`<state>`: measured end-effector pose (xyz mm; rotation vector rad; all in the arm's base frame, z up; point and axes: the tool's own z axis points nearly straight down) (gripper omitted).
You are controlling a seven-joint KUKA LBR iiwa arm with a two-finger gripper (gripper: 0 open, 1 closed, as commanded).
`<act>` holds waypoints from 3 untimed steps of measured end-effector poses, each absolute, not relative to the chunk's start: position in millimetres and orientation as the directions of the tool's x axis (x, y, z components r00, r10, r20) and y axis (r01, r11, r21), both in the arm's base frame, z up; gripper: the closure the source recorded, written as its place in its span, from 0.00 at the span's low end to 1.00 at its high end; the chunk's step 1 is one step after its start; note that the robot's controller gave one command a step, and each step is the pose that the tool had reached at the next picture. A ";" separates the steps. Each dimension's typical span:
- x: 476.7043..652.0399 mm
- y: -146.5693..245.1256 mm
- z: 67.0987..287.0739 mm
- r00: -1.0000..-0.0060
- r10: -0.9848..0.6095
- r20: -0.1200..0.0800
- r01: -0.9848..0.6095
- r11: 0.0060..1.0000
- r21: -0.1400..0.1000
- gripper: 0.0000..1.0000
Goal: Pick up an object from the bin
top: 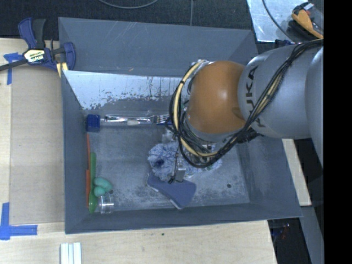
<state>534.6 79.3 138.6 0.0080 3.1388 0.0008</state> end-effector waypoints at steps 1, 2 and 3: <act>534.6 79.3 138.6 -1.000 0.005 -0.003 0.005 1.000 0.001 0.00; 521.4 63.0 136.4 -1.000 0.024 -0.003 0.024 1.000 0.000 0.00; 511.1 55.0 95.8 -0.996 0.091 -0.005 0.091 0.996 0.001 1.00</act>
Offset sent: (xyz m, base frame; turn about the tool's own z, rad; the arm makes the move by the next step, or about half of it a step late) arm -0.0130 -0.0152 -0.0021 0.0155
